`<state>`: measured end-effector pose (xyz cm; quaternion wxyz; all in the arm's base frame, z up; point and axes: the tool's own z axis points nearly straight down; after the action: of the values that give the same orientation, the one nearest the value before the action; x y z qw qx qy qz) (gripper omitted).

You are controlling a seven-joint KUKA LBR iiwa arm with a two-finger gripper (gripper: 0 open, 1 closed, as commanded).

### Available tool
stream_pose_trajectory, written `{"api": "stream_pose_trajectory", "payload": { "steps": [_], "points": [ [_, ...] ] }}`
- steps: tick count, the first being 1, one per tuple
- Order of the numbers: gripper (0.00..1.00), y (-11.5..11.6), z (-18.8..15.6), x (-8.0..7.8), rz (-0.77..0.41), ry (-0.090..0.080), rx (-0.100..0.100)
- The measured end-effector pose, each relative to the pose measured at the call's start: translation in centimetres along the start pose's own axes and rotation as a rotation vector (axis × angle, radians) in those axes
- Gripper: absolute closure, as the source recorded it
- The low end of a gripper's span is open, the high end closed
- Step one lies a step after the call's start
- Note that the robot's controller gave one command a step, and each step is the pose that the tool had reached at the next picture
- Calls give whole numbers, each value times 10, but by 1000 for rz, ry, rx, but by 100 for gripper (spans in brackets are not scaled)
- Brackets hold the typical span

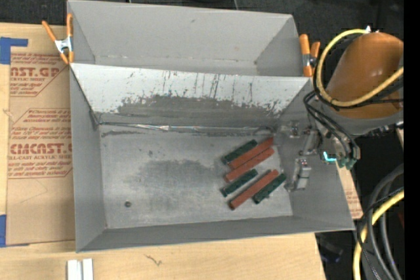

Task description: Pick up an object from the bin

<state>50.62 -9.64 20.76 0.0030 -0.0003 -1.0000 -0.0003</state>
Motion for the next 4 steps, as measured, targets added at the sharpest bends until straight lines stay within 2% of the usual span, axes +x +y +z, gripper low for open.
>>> {"api": "stream_pose_trajectory", "payload": {
  "steps": [1,2,3,4],
  "points": [
    [0,0,-4,-2,-1,-8,1],
    [0,17,68,-39,-51,-14,2],
    [0,31,71,-73,-140,-2,0],
    [0,29,100,-65,13,-9,0]
  ]
}}
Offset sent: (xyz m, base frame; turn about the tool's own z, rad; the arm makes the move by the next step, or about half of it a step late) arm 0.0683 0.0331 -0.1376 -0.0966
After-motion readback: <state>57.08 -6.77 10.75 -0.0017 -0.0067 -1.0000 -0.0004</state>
